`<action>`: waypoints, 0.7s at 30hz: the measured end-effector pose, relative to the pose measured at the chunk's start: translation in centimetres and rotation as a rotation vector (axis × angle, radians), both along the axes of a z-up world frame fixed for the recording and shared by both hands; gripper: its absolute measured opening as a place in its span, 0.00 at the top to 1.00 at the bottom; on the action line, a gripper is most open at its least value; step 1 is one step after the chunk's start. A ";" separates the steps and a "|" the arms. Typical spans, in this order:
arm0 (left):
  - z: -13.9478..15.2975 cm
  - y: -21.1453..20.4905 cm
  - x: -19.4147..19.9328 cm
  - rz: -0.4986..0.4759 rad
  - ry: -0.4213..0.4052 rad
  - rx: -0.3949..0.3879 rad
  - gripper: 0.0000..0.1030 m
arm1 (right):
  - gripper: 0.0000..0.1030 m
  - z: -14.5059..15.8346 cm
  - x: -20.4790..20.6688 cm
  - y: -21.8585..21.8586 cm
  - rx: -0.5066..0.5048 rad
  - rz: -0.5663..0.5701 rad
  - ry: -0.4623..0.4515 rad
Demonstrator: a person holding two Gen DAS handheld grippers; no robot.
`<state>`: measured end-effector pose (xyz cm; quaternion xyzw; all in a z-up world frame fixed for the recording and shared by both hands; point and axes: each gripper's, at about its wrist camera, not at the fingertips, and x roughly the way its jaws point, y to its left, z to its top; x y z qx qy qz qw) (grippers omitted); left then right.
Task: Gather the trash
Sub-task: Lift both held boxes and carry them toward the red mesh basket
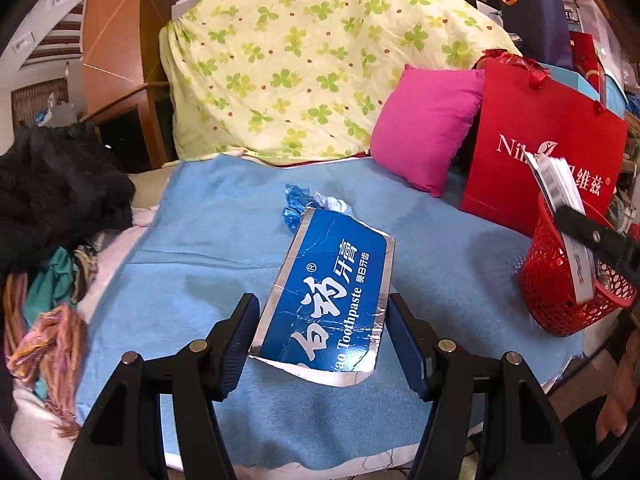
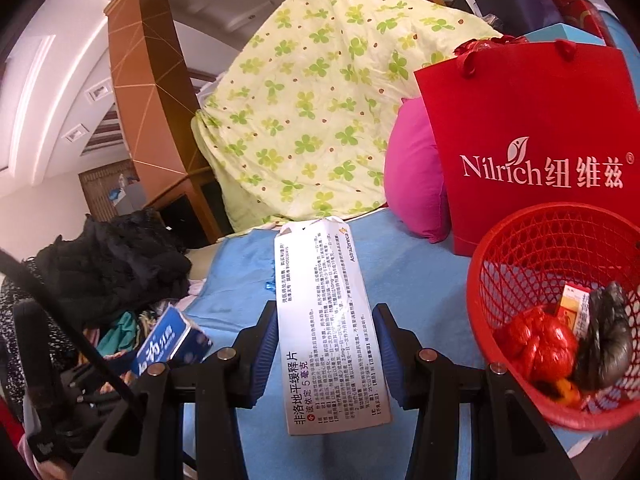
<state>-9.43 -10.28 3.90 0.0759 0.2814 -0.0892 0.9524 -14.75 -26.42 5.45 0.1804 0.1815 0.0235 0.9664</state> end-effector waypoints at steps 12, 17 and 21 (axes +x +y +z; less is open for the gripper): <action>3.0 -1.9 -3.0 0.035 -0.087 0.053 0.35 | 0.52 0.4 -2.9 -0.4 0.013 0.019 -0.059; 3.3 -2.8 -3.2 0.036 -0.094 0.062 0.35 | 0.52 0.7 -3.1 -1.2 0.015 0.007 -0.073; 3.2 -3.6 -3.3 0.033 -0.091 0.073 0.35 | 0.52 0.7 -3.3 -1.6 0.018 0.010 -0.080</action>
